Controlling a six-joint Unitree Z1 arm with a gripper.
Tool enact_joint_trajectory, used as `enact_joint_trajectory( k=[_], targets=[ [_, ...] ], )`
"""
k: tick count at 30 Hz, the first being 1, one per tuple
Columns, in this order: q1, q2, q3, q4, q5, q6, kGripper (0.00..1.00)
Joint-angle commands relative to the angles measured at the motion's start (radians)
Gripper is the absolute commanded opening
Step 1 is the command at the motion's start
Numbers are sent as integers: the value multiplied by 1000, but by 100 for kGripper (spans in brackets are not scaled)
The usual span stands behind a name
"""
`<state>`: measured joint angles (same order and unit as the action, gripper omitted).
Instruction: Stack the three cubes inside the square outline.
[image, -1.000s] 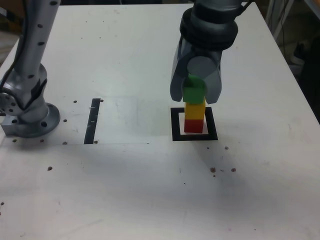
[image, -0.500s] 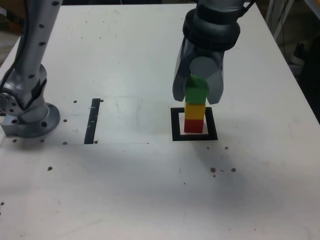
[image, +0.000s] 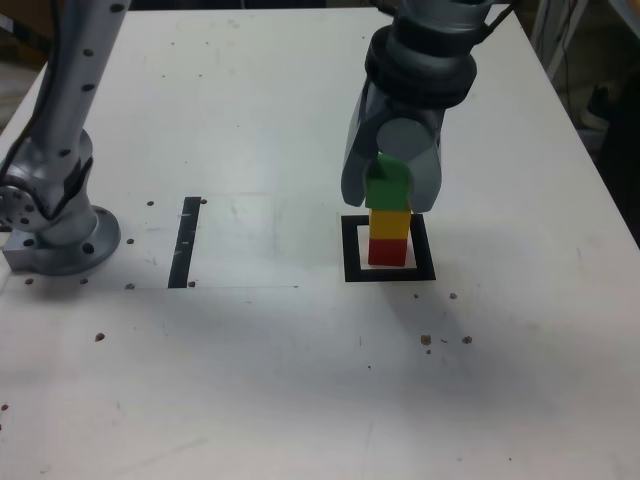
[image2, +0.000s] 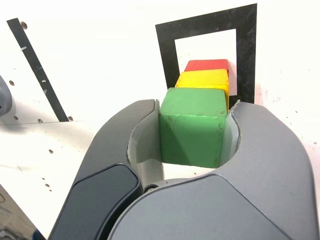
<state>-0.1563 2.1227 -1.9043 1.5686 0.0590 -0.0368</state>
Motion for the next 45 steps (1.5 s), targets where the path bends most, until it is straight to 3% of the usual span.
enact_joint_trajectory(
  k=[1, 9, 18, 26, 33, 40, 45],
  targets=[
    [2, 5, -2, 2, -2, 3, 32],
    [3, 5, -1, -16, -5, 8, 74],
    [9, 2, 9, -14, -2, 6, 98],
    [11, -57, 21, -5, 24, -10, 99],
    [-8, -239, 82, 13, 19, -22, 99],
    [-14, -438, 292, 6, 14, -38, 99],
    [-13, -522, 496, -64, 24, -45, 99]
  ],
)
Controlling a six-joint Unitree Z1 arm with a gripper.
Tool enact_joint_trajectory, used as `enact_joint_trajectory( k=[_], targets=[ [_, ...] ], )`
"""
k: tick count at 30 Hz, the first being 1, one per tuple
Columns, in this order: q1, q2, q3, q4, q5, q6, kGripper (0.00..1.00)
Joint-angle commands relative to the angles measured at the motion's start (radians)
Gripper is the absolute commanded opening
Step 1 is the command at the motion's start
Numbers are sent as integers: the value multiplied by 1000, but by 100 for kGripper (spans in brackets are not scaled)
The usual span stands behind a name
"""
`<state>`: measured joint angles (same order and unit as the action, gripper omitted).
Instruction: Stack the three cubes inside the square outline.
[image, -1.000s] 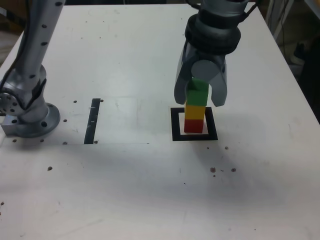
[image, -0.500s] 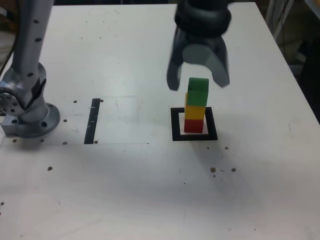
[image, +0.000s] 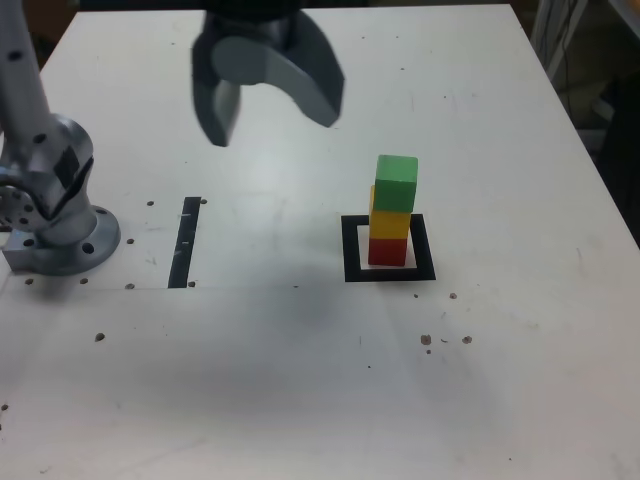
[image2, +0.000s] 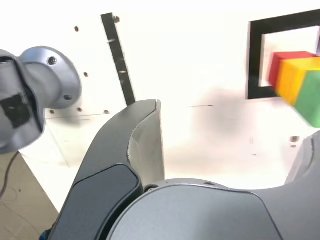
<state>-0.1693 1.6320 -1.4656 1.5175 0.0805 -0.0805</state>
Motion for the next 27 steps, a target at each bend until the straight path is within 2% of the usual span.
enact_joint_trajectory(
  k=[1, 10, 16, 21, 27],
  targets=[
    [2, -44, 99, -35, 6, -1, 99],
    [49, -75, 391, -193, 11, 6, 99],
    [115, -75, 564, -322, -2, 46, 99],
    [160, -89, 622, -349, -21, 101, 99],
    [163, -101, 649, -348, -30, 114, 99]
  ],
)
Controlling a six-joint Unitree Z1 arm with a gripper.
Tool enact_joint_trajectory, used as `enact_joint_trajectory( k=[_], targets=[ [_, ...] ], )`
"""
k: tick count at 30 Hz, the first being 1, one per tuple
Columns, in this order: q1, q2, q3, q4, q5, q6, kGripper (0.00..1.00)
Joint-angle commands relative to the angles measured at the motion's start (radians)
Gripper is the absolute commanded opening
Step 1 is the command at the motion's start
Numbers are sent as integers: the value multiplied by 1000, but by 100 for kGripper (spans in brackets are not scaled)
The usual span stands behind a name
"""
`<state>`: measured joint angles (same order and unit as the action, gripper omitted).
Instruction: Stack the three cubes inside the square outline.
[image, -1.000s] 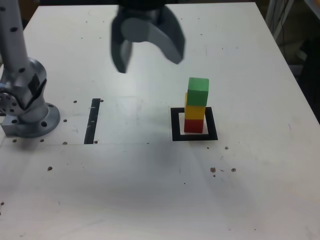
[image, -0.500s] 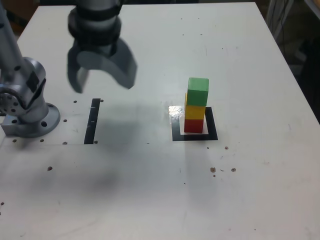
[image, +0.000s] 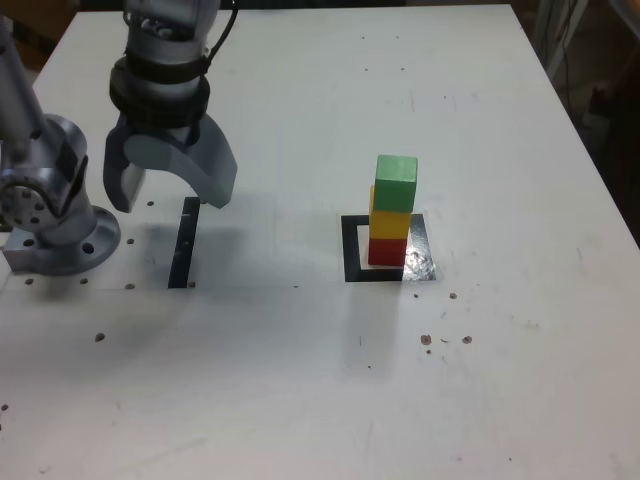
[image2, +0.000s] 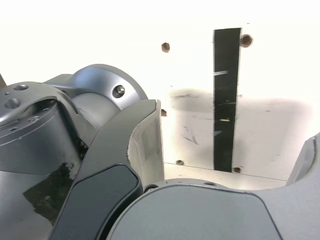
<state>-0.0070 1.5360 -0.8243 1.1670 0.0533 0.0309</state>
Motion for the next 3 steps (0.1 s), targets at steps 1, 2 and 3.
enact_joint_trajectory(
  k=[1, 2, 3],
  targets=[
    [1, -7, 15, 0, -5, 2, 99],
    [1, -9, 24, -4, -8, 2, 99],
    [1, -11, 37, -12, -10, 2, 99]
  ],
)
